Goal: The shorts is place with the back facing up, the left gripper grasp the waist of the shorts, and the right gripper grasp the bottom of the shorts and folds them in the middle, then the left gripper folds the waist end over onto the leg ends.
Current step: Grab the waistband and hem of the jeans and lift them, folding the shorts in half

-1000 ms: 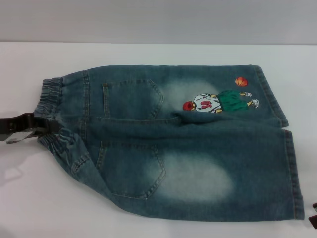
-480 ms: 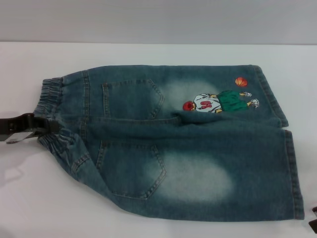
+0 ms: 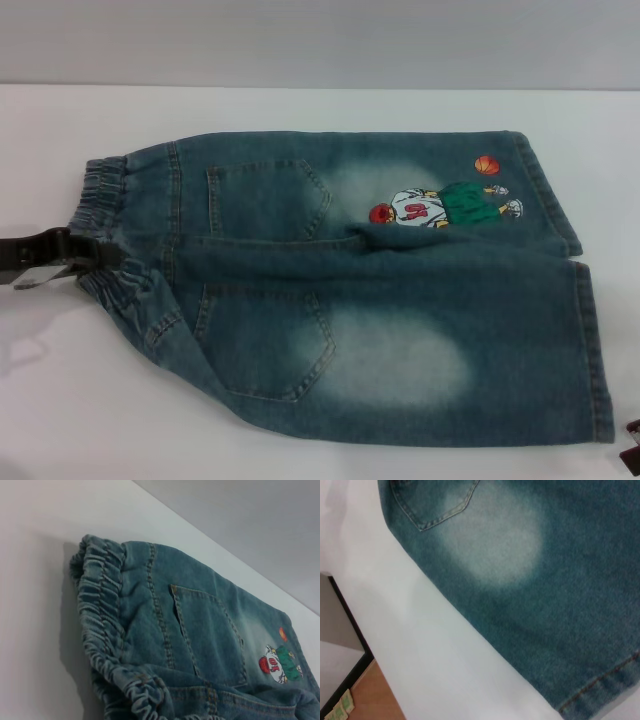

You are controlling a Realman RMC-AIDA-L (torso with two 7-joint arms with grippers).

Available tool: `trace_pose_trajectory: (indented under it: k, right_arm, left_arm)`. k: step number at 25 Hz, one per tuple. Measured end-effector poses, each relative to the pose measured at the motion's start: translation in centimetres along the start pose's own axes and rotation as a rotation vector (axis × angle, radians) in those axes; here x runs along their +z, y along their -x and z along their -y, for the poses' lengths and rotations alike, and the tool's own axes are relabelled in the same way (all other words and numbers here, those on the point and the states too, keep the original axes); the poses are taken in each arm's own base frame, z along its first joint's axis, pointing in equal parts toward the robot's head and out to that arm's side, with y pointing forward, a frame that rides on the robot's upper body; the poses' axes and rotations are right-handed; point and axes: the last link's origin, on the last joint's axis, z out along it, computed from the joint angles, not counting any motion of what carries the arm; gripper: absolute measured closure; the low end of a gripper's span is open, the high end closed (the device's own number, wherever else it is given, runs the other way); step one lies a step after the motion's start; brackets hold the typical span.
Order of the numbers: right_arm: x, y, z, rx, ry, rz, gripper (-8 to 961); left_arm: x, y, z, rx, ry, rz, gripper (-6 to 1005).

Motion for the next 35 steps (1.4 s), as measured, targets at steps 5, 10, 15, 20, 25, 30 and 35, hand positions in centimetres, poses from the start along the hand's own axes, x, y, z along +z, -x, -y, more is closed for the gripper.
trace_pose_trajectory:
  k: [5,10,15,20,25,30,35]
  right_arm:
    - [0.1,0.1,0.0,0.000,0.002,-0.007,429]
    - [0.2,0.1,0.0,-0.001,0.002,-0.011,429]
    - [0.4,0.1,0.0,0.000,-0.001,-0.016,429]
    - [0.6,0.4,0.2,0.006,-0.013,-0.022,429]
    - [0.8,0.7,0.3,0.004,-0.021,-0.032,429]
    - [0.8,1.0,0.3,-0.004,-0.022,-0.031,429]
    - [0.8,1.5,0.3,-0.014,-0.024,-0.028,431]
  left_arm:
    - [0.0,0.0,0.0,0.000,0.001,0.001,857]
    - [0.1,0.0,0.0,-0.001,0.001,0.000,854]
    - [0.1,0.0,0.0,-0.001,0.000,0.000,852]
    - [0.2,0.1,0.0,-0.001,0.001,0.001,850]
    - [0.2,0.1,0.0,-0.001,0.000,0.001,847]
    - [0.2,0.1,0.0,-0.001,0.000,0.001,845]
    - [0.2,0.1,0.0,-0.002,0.000,-0.001,842]
